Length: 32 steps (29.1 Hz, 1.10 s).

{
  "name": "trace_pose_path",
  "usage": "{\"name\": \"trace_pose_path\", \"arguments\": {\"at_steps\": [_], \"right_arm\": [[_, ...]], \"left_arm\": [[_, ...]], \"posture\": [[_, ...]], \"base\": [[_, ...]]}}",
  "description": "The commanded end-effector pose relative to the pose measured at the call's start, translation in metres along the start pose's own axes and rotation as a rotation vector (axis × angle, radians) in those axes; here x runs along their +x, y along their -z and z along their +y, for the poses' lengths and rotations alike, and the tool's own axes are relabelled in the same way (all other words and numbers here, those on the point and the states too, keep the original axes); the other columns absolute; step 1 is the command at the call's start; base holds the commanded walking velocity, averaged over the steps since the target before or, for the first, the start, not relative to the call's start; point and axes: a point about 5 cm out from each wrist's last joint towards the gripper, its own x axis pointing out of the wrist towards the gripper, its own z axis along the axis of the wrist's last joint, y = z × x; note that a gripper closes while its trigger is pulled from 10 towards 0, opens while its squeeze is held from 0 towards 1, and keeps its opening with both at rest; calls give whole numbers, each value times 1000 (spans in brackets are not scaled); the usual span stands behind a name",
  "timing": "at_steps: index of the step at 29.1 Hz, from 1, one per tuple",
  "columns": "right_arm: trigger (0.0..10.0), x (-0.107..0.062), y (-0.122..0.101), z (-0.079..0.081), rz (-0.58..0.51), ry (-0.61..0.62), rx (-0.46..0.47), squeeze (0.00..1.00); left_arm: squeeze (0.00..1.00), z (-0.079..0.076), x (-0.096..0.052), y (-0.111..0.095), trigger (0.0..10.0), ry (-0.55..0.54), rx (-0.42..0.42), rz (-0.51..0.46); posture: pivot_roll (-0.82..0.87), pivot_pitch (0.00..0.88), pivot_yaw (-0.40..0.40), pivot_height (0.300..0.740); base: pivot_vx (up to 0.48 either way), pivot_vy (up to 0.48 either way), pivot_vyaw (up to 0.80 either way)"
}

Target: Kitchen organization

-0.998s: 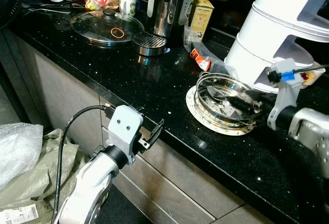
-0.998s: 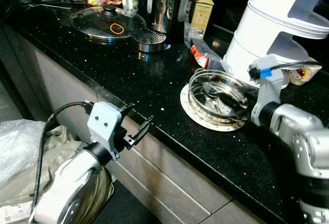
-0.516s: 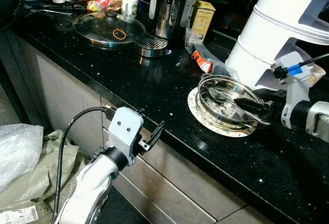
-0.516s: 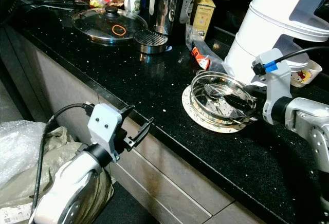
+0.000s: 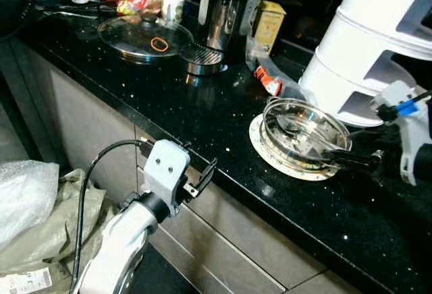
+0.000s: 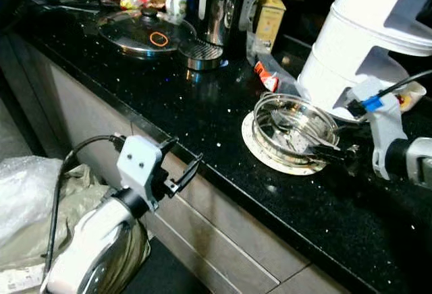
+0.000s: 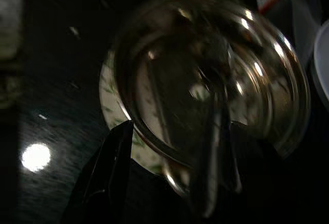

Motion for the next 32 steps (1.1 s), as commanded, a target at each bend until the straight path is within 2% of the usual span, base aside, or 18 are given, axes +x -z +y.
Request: {"name": "trace_pose_path", "arguments": {"at_steps": [1,5,9,15,21,22,32], "right_arm": [[10000,1,1,6,-13,-48,17,0],[10000,3,2,10,-21,-73,10,0],[10000,15,5,14,12,-78,49,0],[10000,25,10,6,65,43,82,0],[10000,25,13,0,123,105,106,0],[10000,23,12,-4,140,116,139,0],[10000,22,14,-3,257,110,181,0]], "left_arm": [[0,-3,1,2,10000,10,-4,6],[0,-3,1,2,10000,9,-4,6],[0,-3,1,2,10000,9,-4,5],[0,-3,1,2,10000,6,-5,4],[0,-3,1,2,10000,4,-5,4],[0,-4,1,2,10000,2,-7,3],[0,-4,2,2,10000,-1,-9,2]], "posture": [[137,1,-177,740],[137,1,-177,740],[134,4,-178,740],[135,5,-184,740],[132,5,-187,740],[129,6,-190,740],[127,8,-192,740]], "base": [[0,0,0],[0,0,0],[0,0,0],[0,0,0],[0,0,0],[0,0,0],[0,0,0]]}}
